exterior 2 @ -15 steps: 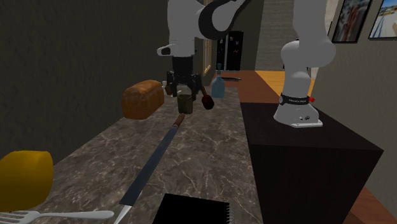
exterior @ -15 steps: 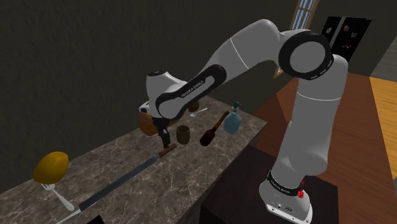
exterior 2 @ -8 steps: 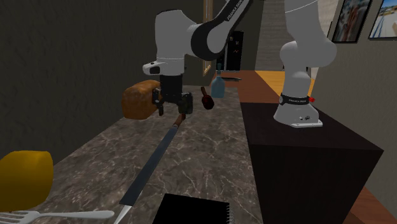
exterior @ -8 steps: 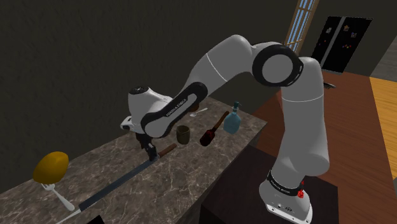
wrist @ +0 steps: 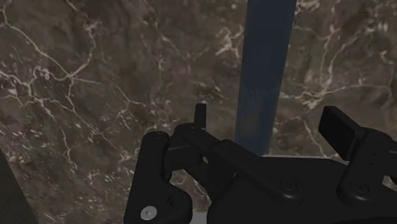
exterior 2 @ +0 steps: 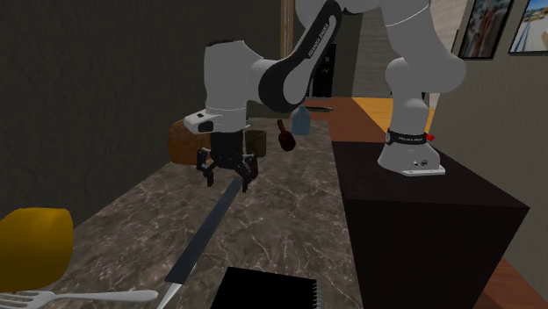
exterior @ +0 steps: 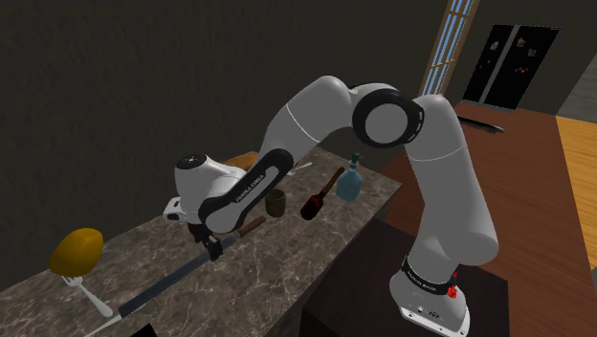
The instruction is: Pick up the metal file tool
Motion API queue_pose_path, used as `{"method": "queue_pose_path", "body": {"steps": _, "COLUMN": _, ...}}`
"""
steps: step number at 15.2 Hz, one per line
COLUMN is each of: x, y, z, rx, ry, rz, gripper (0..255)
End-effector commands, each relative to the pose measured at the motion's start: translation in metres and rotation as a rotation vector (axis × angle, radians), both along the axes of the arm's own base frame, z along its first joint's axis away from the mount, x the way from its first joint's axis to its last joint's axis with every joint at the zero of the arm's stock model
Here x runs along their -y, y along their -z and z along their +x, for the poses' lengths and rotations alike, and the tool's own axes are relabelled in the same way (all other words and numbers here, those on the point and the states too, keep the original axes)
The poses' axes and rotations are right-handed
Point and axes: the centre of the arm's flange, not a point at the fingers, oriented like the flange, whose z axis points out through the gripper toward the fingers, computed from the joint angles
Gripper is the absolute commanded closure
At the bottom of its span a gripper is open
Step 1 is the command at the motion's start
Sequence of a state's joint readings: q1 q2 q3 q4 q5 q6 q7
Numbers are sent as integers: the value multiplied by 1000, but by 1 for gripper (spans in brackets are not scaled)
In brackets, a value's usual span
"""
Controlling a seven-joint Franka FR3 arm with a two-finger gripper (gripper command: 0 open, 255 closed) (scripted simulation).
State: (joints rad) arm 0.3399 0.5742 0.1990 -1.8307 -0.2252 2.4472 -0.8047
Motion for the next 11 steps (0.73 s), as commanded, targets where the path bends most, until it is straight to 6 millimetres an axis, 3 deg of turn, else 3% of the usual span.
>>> {"method": "queue_pose_path", "body": {"steps": 1, "x": -1, "y": 9, "z": 0, "rx": 1, "ry": -2, "rz": 0, "gripper": 0}}
{"method": "queue_pose_path", "body": {"steps": 6, "x": -1, "y": 23, "z": 0, "rx": 1, "ry": -2, "rz": 0, "gripper": 0}}
{"method": "queue_pose_path", "body": {"steps": 7, "x": 0, "y": 23, "z": 0, "rx": 1, "ry": -2, "rz": 0, "gripper": 255}}
{"method": "queue_pose_path", "body": {"steps": 11, "x": -1, "y": 23, "z": 0, "rx": 1, "ry": -2, "rz": 0, "gripper": 255}}
